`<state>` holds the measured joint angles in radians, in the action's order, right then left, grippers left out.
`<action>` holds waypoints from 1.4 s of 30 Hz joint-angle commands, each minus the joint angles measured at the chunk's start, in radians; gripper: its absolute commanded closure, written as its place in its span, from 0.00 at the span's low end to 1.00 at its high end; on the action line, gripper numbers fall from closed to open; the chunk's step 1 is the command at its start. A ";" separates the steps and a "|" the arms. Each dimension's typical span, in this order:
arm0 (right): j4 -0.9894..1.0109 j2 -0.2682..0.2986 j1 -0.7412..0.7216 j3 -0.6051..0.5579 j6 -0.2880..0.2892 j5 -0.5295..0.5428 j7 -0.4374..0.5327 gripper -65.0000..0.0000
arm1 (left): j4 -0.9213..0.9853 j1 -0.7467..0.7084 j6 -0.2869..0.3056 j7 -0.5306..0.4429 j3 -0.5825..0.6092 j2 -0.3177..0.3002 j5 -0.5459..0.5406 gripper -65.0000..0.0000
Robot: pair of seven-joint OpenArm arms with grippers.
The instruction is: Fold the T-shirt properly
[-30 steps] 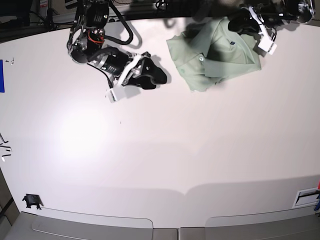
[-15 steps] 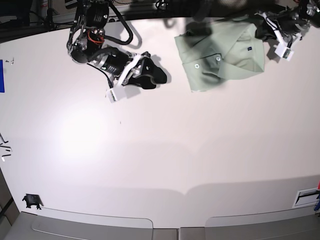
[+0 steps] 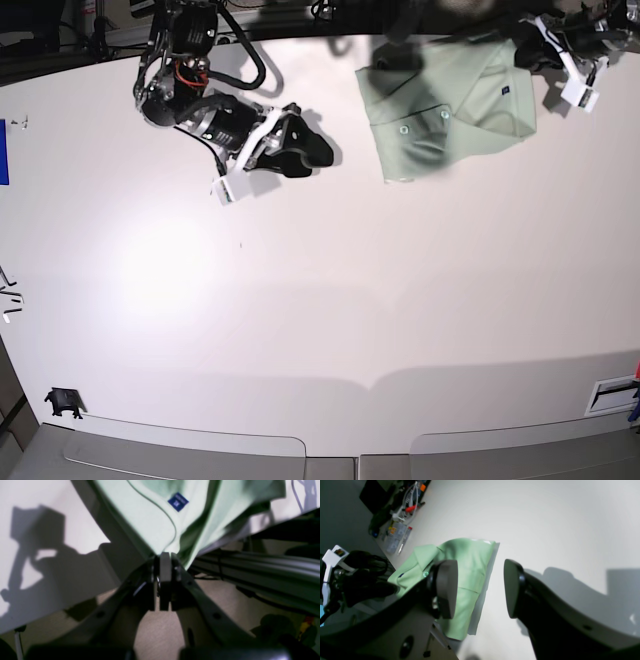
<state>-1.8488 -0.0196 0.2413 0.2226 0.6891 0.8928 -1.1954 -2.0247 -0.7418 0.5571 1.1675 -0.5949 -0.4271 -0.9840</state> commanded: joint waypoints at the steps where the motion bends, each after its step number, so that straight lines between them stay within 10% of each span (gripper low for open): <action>1: -0.019 0.000 -0.008 -0.001 0.007 0.031 0.019 0.57 | -0.017 -0.008 0.011 -0.008 -0.006 -0.011 -0.016 1.00; 4: -0.019 0.000 -0.008 -0.001 0.008 0.031 0.012 0.57 | -0.017 -0.009 0.011 -0.009 -0.006 -0.011 -0.013 1.00; 9: -0.019 0.000 -0.008 -0.001 0.008 0.052 -0.021 0.57 | -0.018 -0.009 0.011 -0.033 -0.007 -0.015 0.015 0.64; 15: -0.019 0.000 0.009 -0.009 0.009 0.298 -0.148 0.58 | -0.018 -0.006 0.011 -0.126 -0.007 -0.025 0.077 0.68; 18: -0.019 0.000 0.028 -0.052 0.009 0.348 -0.190 0.70 | -0.018 0.000 0.011 -0.266 -0.007 -0.024 0.075 0.93; 21: -0.019 0.000 0.045 -0.116 0.009 0.317 -0.195 0.99 | -0.018 0.039 0.012 -0.337 -0.006 -0.016 0.075 1.00; 42: -0.004 0.000 0.111 -0.336 0.009 -0.212 -0.006 1.00 | 0.015 0.282 0.011 -0.380 0.336 0.055 0.234 1.00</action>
<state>-1.8400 -0.0166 0.3573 -0.1120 0.6922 0.6594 -1.2137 -1.9984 -0.4580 0.5648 0.8070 -0.2527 -0.3630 -0.7372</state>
